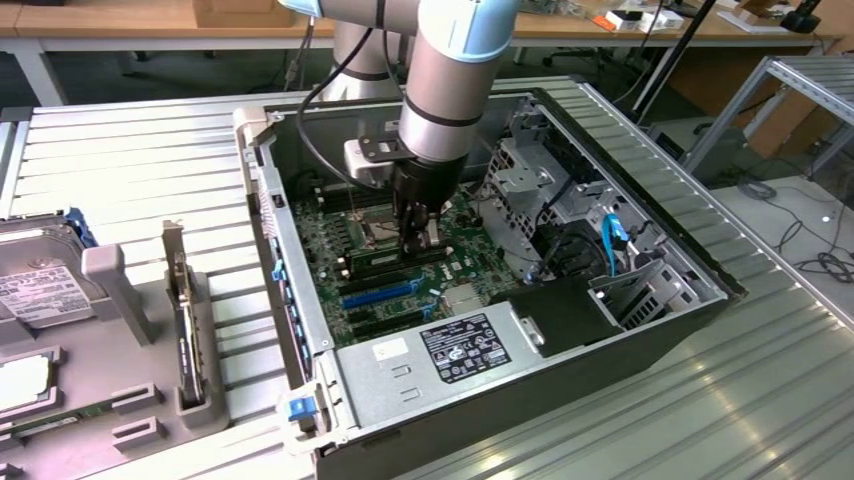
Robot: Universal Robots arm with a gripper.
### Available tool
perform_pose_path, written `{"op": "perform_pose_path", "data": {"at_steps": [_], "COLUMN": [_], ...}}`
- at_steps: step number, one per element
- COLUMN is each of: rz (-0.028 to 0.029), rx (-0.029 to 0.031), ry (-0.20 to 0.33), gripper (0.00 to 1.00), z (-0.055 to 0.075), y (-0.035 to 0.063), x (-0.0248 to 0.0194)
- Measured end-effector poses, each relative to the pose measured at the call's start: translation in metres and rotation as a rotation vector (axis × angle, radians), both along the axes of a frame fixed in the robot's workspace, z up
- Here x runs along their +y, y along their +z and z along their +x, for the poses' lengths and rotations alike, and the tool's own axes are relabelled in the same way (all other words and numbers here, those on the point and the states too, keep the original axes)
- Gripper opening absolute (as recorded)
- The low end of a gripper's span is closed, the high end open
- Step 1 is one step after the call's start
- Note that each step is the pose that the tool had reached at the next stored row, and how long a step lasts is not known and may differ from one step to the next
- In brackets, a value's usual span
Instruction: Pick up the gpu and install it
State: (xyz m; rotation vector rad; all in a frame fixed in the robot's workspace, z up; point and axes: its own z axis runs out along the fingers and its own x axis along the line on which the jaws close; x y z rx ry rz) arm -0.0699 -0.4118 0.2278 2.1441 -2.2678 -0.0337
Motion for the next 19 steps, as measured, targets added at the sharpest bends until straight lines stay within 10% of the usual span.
{"op": "perform_pose_path", "data": {"at_steps": [19], "rz": [0.0001], "rx": [0.0027], "ry": [0.005], "gripper": [0.14], "z": [0.0000], "y": [-0.0016], "x": [0.0020]}}
